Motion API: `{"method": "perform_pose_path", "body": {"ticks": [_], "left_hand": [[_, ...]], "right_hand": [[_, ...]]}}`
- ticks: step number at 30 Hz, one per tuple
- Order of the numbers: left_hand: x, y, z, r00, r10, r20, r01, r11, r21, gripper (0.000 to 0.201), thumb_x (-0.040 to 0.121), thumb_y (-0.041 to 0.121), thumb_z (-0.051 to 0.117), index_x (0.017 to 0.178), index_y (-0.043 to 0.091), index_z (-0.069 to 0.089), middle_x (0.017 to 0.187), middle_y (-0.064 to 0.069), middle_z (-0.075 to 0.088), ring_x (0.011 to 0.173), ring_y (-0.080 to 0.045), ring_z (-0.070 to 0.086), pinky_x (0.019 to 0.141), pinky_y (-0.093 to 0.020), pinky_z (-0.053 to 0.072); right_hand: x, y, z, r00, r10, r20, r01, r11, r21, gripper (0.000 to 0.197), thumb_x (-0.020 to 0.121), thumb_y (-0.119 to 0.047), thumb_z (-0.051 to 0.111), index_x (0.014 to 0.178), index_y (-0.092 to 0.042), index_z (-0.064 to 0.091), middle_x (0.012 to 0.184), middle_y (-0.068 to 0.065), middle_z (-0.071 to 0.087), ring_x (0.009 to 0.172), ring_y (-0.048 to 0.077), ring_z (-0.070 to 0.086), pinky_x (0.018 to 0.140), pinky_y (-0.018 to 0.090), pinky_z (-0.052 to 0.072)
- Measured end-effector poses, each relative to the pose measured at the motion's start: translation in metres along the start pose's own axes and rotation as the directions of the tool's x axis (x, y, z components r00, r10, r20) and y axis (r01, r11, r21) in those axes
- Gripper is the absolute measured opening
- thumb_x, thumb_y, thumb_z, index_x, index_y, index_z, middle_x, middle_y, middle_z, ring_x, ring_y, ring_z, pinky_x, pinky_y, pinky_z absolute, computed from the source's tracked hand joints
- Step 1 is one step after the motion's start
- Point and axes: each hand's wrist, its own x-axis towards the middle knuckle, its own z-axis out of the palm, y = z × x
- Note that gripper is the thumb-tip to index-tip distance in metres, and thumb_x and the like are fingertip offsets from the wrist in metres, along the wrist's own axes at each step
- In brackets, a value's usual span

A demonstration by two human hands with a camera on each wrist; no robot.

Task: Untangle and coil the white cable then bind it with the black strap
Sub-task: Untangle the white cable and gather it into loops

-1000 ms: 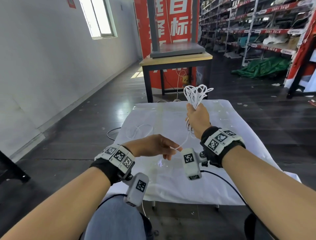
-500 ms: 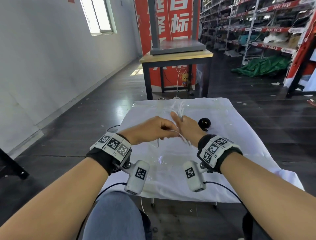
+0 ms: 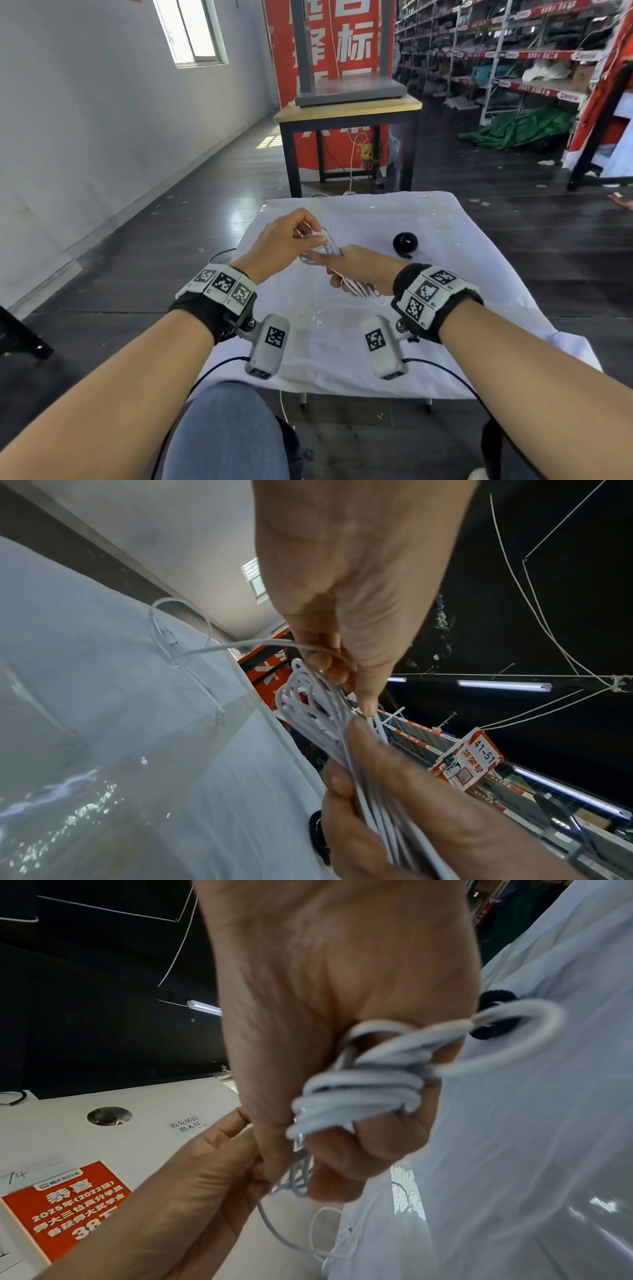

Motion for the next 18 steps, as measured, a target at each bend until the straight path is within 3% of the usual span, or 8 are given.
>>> {"method": "perform_pose_path", "body": {"ticks": [4, 6, 8, 10, 12, 14, 16, 18], "left_hand": [[0.0, -0.004, -0.004, 0.999, -0.023, -0.03, 0.024, 0.999, 0.041, 0.014, 0.088, 0.024, 0.066, 0.099, 0.02, 0.059, 0.094, 0.006, 0.061, 0.08, -0.009, 0.056, 0.063, -0.011, 0.044], [-0.002, -0.002, -0.007, 0.999, 0.03, 0.011, -0.031, 0.995, 0.099, 0.024, 0.087, 0.019, 0.066, 0.109, 0.021, 0.057, 0.108, 0.007, 0.058, 0.096, -0.01, 0.055, 0.083, -0.021, 0.049], [-0.004, 0.004, -0.008, 0.978, 0.11, 0.175, -0.138, 0.979, 0.153, 0.043, 0.085, 0.015, 0.068, 0.123, 0.026, 0.051, 0.126, 0.01, 0.049, 0.117, -0.007, 0.045, 0.103, -0.031, 0.039], [-0.005, 0.01, -0.004, 0.906, 0.159, 0.392, -0.272, 0.929, 0.251, 0.065, 0.082, 0.014, 0.071, 0.137, 0.029, 0.04, 0.145, 0.01, 0.036, 0.134, -0.01, 0.029, 0.112, -0.032, 0.025], [-0.006, 0.009, 0.005, 0.842, 0.154, 0.517, -0.424, 0.781, 0.458, 0.076, 0.082, 0.02, 0.071, 0.145, 0.029, 0.029, 0.154, 0.012, 0.024, 0.143, -0.012, 0.013, 0.115, -0.035, 0.011], [-0.004, 0.002, 0.012, 0.847, 0.178, 0.501, -0.487, 0.637, 0.597, 0.073, 0.082, 0.031, 0.069, 0.144, 0.029, 0.031, 0.152, 0.013, 0.027, 0.145, -0.014, 0.01, 0.115, -0.038, 0.005], [-0.001, -0.006, 0.012, 0.863, 0.261, 0.433, -0.491, 0.632, 0.599, 0.053, 0.08, 0.038, 0.068, 0.129, 0.028, 0.048, 0.134, 0.011, 0.048, 0.137, -0.015, 0.031, 0.114, -0.038, 0.015], [0.002, -0.012, 0.008, 0.858, 0.293, 0.423, -0.498, 0.678, 0.54, 0.028, 0.082, 0.031, 0.067, 0.106, 0.022, 0.058, 0.106, 0.005, 0.061, 0.112, -0.017, 0.052, 0.1, -0.033, 0.036]], "right_hand": [[0.001, 0.004, -0.002, 0.998, 0.012, 0.057, -0.007, 0.997, -0.081, 0.033, 0.093, -0.043, 0.053, 0.085, -0.011, 0.054, 0.068, 0.001, 0.058, 0.059, 0.018, 0.045, 0.057, 0.028, 0.037], [-0.001, 0.006, -0.002, 0.999, 0.021, 0.03, -0.018, 0.995, -0.099, 0.033, 0.094, -0.041, 0.053, 0.081, -0.012, 0.054, 0.066, 0.0, 0.054, 0.055, 0.016, 0.042, 0.057, 0.028, 0.035], [-0.002, 0.006, -0.002, 1.0, 0.018, 0.01, -0.017, 0.991, -0.133, 0.033, 0.095, -0.04, 0.052, 0.076, -0.013, 0.052, 0.065, 0.0, 0.053, 0.054, 0.015, 0.041, 0.055, 0.026, 0.033], [-0.004, 0.004, 0.0, 1.0, -0.007, -0.007, 0.006, 0.986, -0.168, 0.031, 0.096, -0.037, 0.051, 0.075, -0.014, 0.051, 0.066, -0.001, 0.053, 0.053, 0.013, 0.043, 0.053, 0.024, 0.034], [-0.005, 0.0, 0.003, 0.998, -0.053, 0.018, 0.056, 0.985, -0.161, 0.026, 0.096, -0.032, 0.053, 0.081, -0.01, 0.053, 0.065, 0.0, 0.053, 0.053, 0.012, 0.045, 0.053, 0.024, 0.037], [-0.005, 0.0, 0.005, 0.993, -0.083, 0.081, 0.091, 0.991, -0.095, 0.017, 0.094, -0.024, 0.056, 0.089, -0.008, 0.054, 0.064, 0.001, 0.051, 0.053, 0.013, 0.046, 0.053, 0.026, 0.04], [-0.007, 0.0, 0.002, 0.987, -0.069, 0.146, 0.071, 0.997, -0.01, 0.011, 0.09, -0.016, 0.062, 0.087, -0.008, 0.055, 0.063, 0.001, 0.053, 0.051, 0.012, 0.049, 0.051, 0.023, 0.042], [-0.01, 0.001, -0.002, 0.977, -0.072, 0.201, 0.065, 0.997, 0.043, 0.011, 0.088, -0.013, 0.065, 0.084, -0.007, 0.056, 0.064, 0.003, 0.055, 0.052, 0.013, 0.054, 0.053, 0.022, 0.046]]}}
